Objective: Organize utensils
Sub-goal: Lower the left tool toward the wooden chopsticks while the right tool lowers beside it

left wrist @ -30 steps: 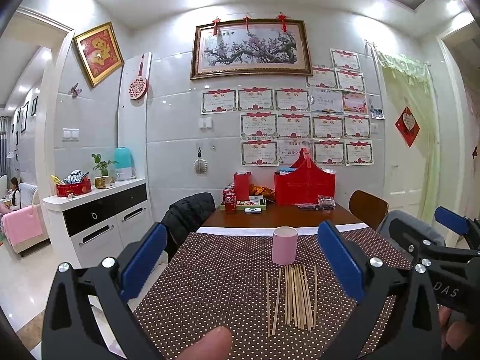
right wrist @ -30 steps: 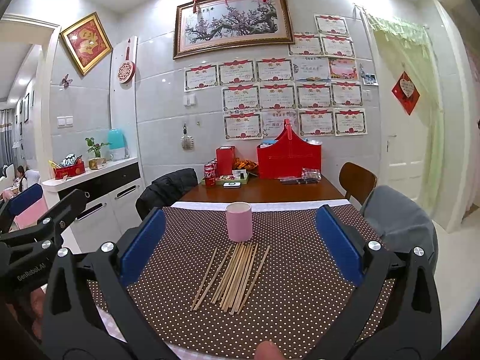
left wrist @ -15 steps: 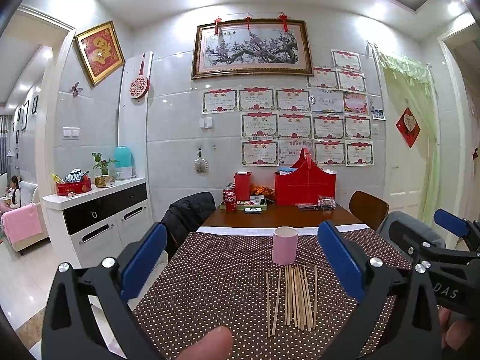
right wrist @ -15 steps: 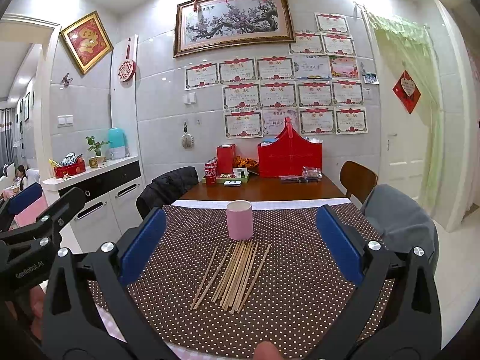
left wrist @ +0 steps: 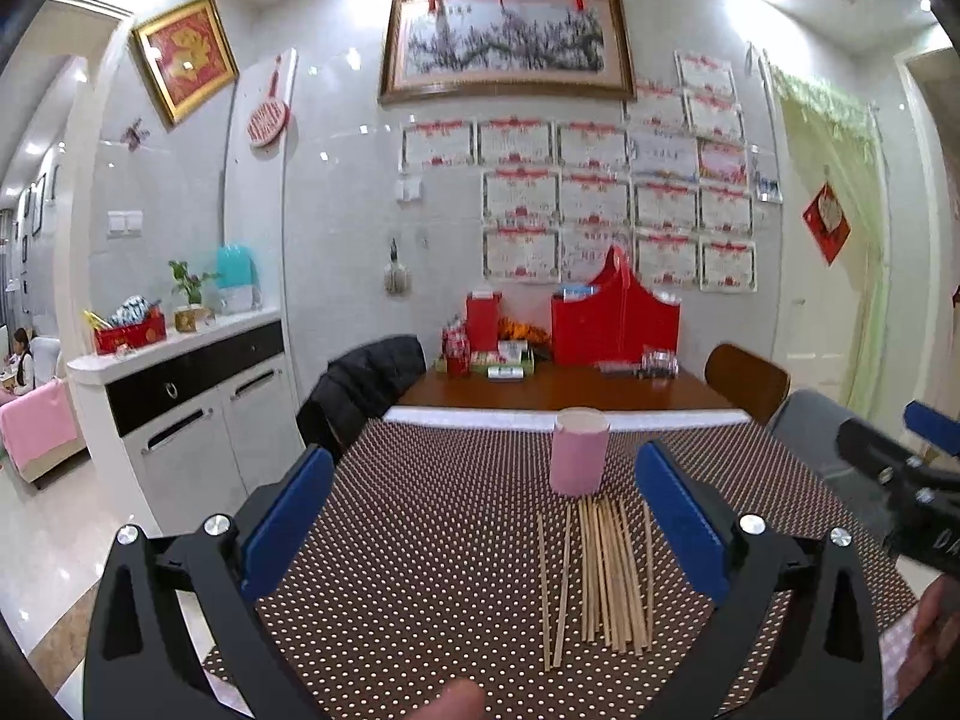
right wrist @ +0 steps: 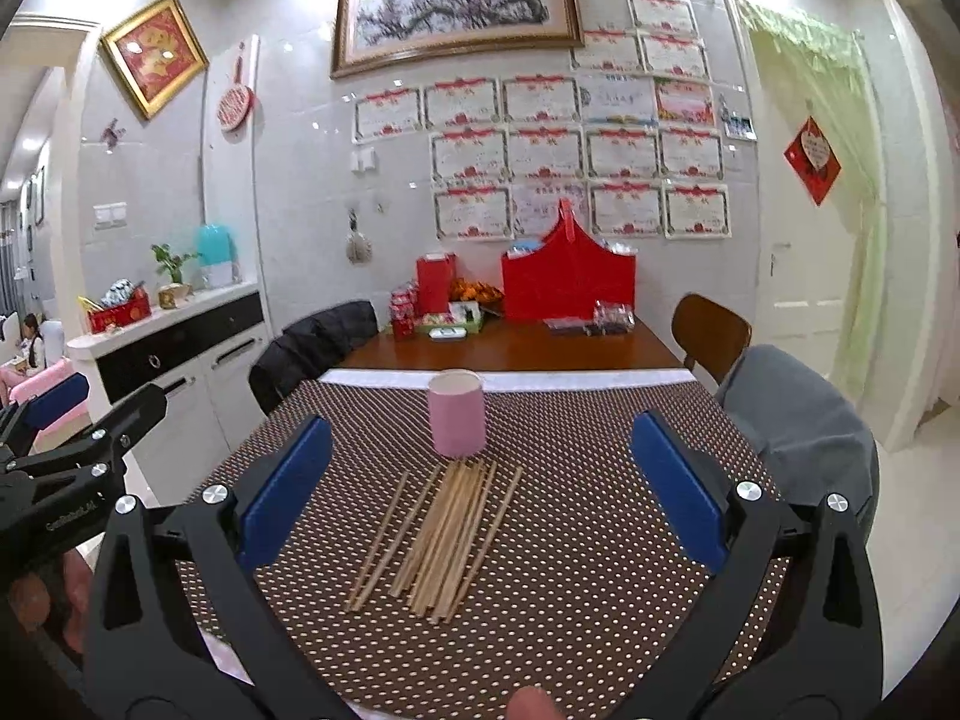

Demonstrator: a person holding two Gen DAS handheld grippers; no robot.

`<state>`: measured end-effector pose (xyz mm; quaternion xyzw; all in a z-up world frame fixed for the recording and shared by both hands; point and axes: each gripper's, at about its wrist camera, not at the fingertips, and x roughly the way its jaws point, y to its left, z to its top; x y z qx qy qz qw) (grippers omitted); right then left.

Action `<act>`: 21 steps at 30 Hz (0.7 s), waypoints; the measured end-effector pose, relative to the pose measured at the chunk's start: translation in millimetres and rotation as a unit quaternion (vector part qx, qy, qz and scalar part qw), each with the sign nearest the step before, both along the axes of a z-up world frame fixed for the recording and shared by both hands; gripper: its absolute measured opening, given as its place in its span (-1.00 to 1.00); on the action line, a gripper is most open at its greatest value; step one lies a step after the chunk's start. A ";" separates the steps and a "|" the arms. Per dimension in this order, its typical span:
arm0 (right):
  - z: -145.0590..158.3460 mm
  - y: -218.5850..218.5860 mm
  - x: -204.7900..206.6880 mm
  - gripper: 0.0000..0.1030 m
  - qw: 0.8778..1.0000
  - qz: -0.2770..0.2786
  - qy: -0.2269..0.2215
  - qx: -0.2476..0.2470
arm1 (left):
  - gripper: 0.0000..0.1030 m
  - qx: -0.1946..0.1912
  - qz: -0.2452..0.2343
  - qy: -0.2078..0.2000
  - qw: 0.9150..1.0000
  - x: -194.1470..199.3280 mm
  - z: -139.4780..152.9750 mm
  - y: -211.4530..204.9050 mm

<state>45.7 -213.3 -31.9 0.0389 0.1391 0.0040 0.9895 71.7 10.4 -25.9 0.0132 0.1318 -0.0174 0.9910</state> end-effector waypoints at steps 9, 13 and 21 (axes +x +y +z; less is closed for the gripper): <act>-29.5 -14.7 59.6 0.90 0.998 -0.008 0.061 -0.001 | 0.92 0.037 -0.023 0.092 0.995 85.3 -57.0 -16.4; -48.6 -23.1 90.2 0.90 0.995 -0.013 0.099 0.006 | 0.92 0.044 -0.025 0.139 0.989 123.5 -88.3 -19.8; -97.3 -31.8 145.9 0.90 0.983 -0.013 0.180 0.009 | 0.92 0.051 -0.029 0.248 0.967 189.2 -158.3 -18.7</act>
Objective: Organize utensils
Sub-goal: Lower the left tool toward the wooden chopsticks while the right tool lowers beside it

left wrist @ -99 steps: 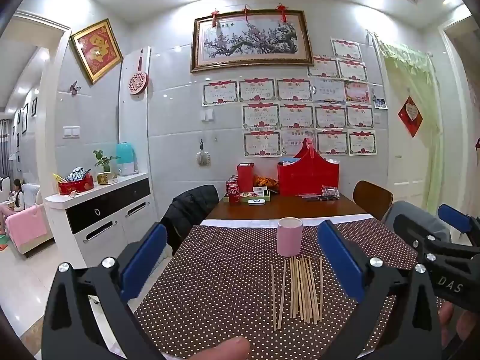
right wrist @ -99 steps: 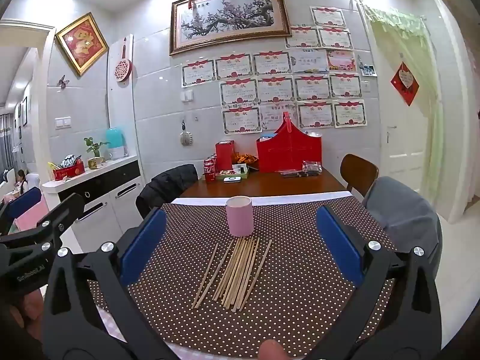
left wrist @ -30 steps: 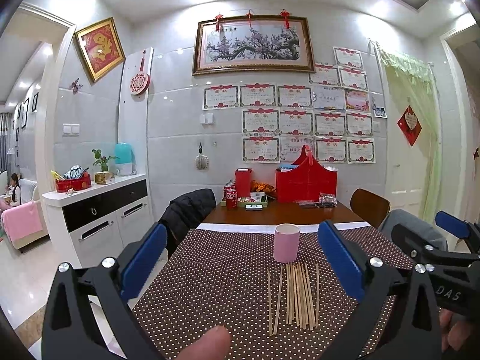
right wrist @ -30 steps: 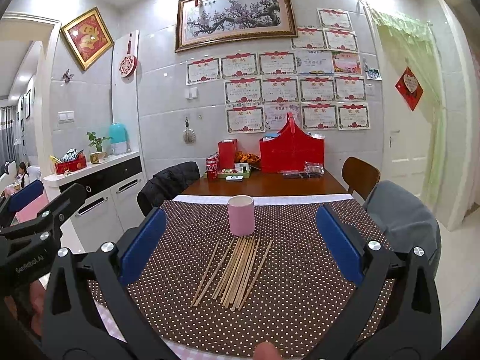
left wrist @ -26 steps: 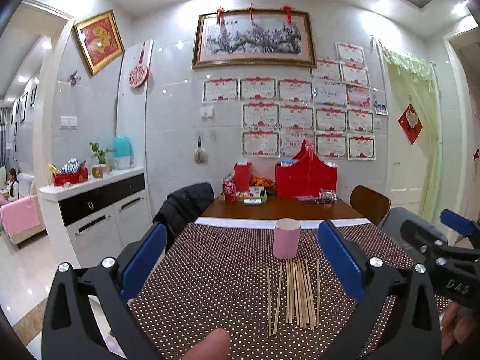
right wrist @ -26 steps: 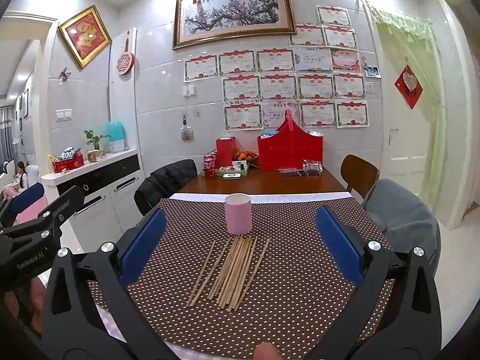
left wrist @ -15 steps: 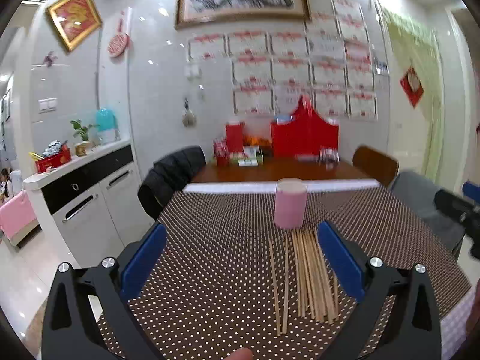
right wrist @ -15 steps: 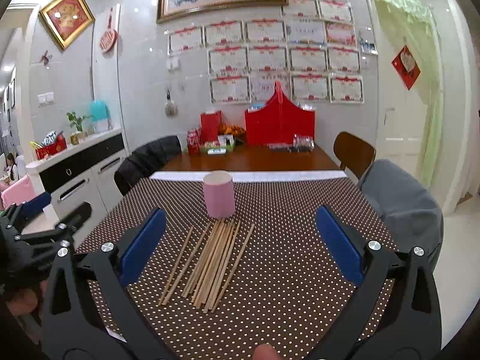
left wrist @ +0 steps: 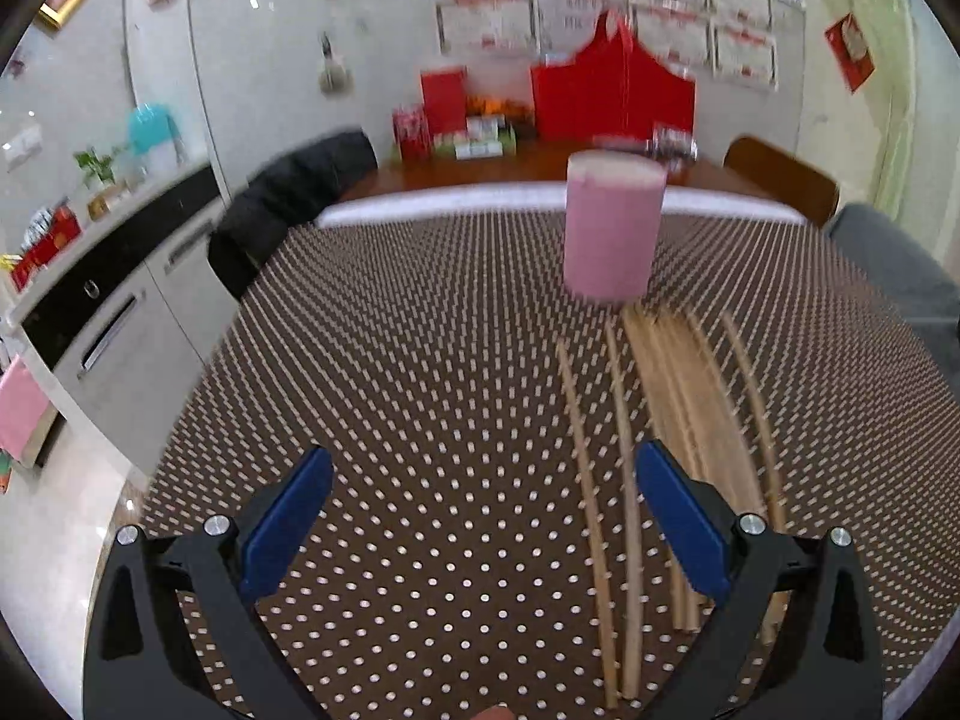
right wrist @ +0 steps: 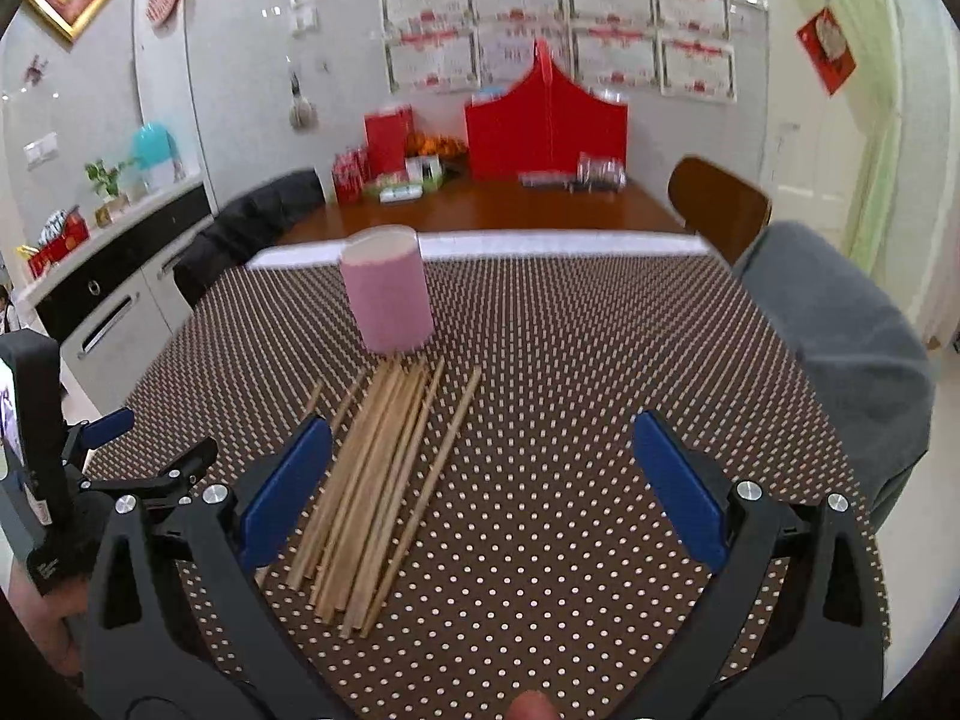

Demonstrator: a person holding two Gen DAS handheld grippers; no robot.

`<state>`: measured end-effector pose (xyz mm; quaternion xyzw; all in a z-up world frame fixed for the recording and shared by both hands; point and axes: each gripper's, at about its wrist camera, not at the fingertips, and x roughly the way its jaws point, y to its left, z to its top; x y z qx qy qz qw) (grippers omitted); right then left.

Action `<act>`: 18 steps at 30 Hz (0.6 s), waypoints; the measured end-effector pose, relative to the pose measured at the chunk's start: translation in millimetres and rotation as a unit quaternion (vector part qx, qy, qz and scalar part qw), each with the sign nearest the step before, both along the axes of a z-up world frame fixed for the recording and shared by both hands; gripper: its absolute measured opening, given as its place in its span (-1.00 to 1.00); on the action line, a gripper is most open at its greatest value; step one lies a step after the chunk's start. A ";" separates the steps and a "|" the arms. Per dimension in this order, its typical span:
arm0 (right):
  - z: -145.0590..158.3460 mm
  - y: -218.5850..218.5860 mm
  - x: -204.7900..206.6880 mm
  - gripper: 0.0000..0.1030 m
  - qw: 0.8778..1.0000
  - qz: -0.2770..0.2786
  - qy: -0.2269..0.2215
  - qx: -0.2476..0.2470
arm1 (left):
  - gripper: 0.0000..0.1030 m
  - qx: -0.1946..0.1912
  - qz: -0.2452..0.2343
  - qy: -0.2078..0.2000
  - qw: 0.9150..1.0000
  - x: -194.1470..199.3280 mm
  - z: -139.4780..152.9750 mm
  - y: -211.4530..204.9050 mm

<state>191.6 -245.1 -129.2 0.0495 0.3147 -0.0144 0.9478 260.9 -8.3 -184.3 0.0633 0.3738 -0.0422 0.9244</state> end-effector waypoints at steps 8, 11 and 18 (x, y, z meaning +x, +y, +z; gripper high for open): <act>-59.6 2.8 43.7 0.90 0.993 0.002 0.111 -0.042 | 0.92 0.020 -0.014 0.067 0.997 29.4 -47.1 -8.8; -77.7 11.4 55.1 0.90 0.989 0.018 0.137 -0.057 | 0.92 0.026 -0.012 0.082 0.996 35.9 -59.0 -10.2; -104.8 28.1 71.6 0.90 0.980 0.033 0.173 -0.092 | 0.92 0.015 -0.014 0.083 0.996 37.1 -65.4 -7.0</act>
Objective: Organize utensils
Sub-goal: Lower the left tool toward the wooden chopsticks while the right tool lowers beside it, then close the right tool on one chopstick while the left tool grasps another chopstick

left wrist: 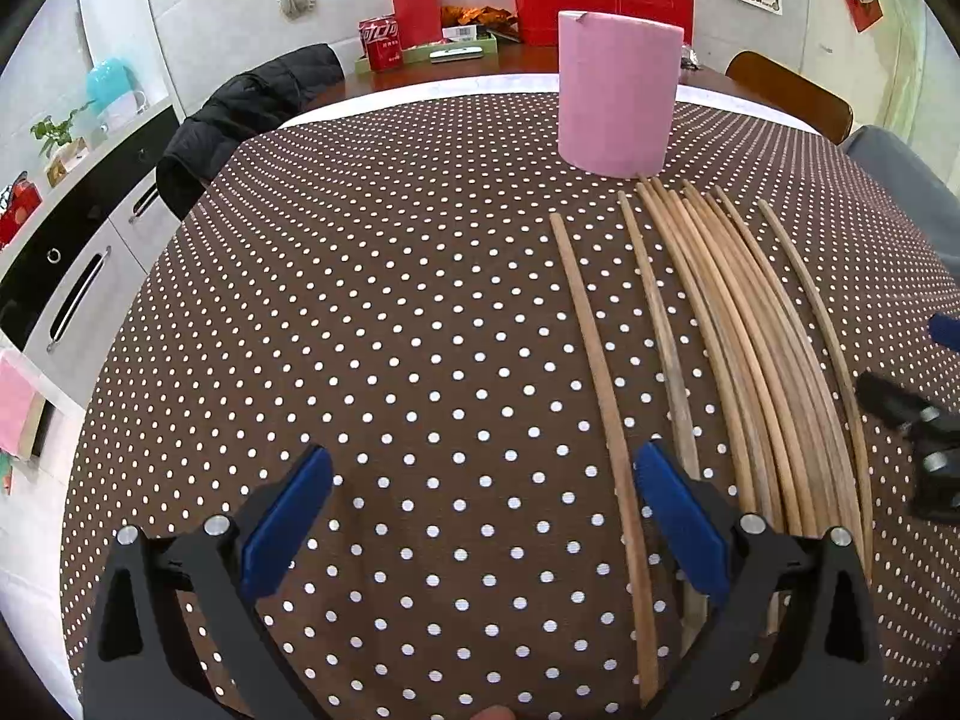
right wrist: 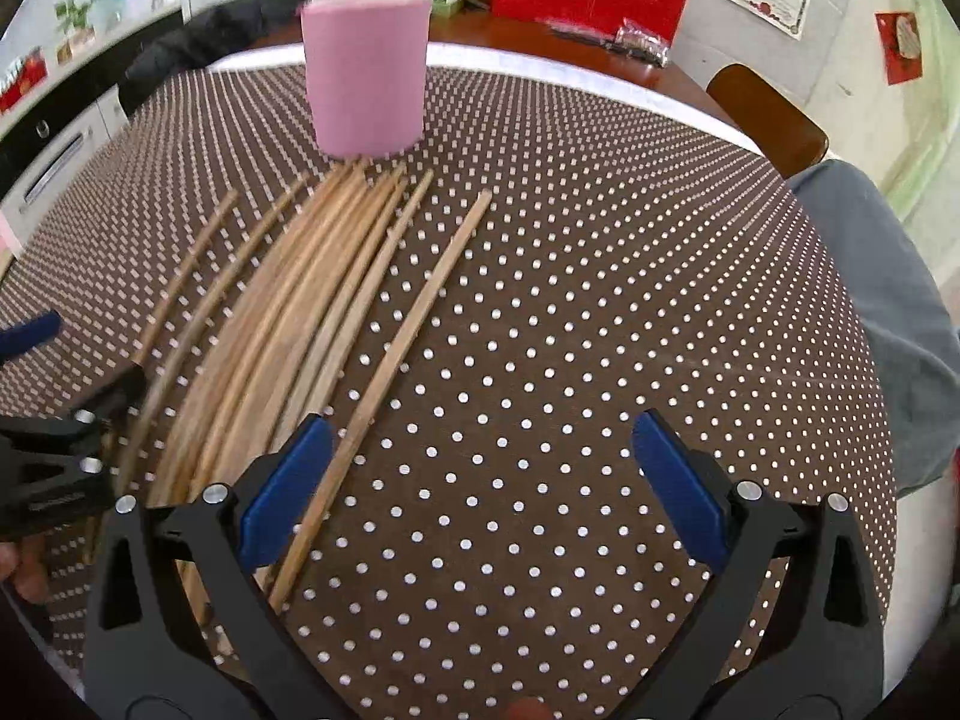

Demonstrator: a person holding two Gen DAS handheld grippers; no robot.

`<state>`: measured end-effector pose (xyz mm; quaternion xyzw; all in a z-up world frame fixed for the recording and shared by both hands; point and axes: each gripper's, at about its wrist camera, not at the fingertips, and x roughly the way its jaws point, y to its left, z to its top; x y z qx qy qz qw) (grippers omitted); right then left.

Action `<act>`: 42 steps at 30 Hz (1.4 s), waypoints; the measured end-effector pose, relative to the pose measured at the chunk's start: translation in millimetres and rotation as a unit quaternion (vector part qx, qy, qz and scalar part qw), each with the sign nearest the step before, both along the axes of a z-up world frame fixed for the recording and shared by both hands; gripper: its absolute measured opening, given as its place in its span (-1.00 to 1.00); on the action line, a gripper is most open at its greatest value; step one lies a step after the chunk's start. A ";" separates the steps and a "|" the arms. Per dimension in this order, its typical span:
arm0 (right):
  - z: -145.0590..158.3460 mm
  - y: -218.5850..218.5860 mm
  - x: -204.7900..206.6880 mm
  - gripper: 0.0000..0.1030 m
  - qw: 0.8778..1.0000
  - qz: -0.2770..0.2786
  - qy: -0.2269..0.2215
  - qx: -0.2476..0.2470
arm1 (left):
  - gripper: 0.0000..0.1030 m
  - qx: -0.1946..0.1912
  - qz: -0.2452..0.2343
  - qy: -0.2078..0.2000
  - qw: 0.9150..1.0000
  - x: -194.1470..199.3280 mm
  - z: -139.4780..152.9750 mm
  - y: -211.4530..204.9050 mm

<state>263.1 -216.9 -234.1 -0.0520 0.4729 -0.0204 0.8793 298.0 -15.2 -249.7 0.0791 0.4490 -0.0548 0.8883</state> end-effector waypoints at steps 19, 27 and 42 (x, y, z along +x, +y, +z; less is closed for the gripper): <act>-1.6 -13.5 27.7 0.25 0.996 0.029 0.034 0.072 | 0.92 0.021 -0.018 0.026 0.999 26.9 6.3 -6.8; 5.3 -15.4 48.0 -0.74 0.997 0.041 0.034 0.050 | 0.19 -0.019 -0.066 0.059 0.996 53.6 14.2 -14.9; 39.9 -57.9 7.5 -0.88 0.977 0.040 -0.080 0.192 | -0.90 -0.111 -0.065 -0.010 0.992 27.8 53.8 -5.3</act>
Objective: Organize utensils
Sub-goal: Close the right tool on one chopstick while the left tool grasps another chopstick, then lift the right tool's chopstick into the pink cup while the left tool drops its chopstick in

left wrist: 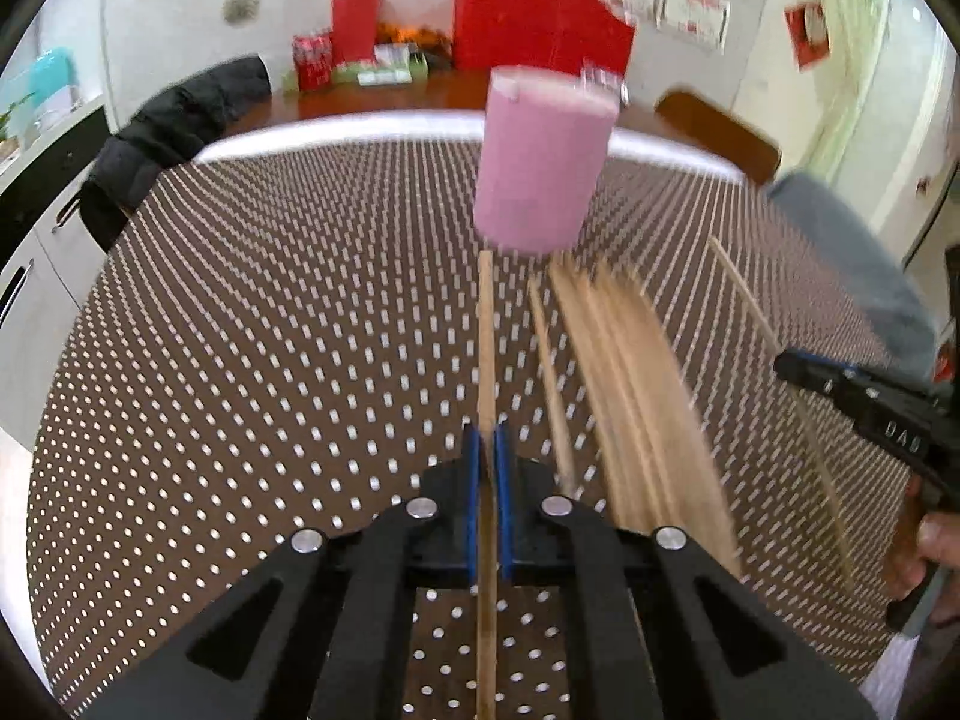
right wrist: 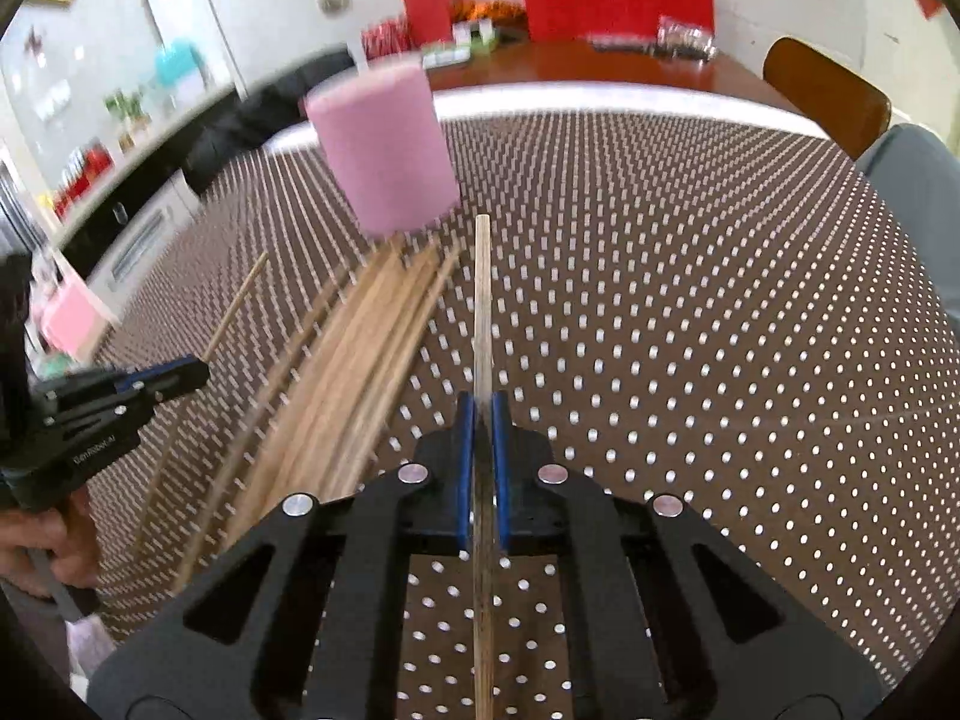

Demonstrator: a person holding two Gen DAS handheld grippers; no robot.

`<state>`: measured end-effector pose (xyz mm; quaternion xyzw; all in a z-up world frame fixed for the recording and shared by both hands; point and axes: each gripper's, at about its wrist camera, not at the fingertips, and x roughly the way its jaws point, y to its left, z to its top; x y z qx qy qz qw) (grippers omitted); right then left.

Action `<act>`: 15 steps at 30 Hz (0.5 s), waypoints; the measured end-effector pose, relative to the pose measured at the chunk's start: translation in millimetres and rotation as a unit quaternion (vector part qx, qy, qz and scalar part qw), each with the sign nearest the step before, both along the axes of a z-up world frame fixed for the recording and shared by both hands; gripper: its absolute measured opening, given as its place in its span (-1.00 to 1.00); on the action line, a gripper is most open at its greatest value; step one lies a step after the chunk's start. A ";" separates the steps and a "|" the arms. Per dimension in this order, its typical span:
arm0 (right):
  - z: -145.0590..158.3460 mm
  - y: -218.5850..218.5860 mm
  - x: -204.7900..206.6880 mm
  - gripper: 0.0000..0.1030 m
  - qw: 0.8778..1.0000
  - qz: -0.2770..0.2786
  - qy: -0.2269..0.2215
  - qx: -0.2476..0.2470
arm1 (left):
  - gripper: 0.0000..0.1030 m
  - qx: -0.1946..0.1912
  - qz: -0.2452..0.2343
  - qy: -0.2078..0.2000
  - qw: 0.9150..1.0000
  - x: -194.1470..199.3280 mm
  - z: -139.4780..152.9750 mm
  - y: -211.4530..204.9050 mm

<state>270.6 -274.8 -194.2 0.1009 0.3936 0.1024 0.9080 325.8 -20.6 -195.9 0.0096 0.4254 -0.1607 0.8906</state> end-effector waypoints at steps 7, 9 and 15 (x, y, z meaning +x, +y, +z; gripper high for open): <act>57.7 -4.2 5.4 -0.88 0.993 -0.004 -0.103 0.054 | -0.90 -0.060 0.014 -0.105 0.993 2.5 62.8 2.1; 76.2 -0.6 11.5 -0.88 0.990 -0.001 -0.131 0.058 | -0.90 -0.070 0.015 -0.137 0.988 6.7 83.8 0.8; 138.2 11.9 49.9 -0.88 0.972 -0.004 -0.223 0.075 | -0.90 -0.124 0.009 -0.223 0.967 39.7 146.0 -16.7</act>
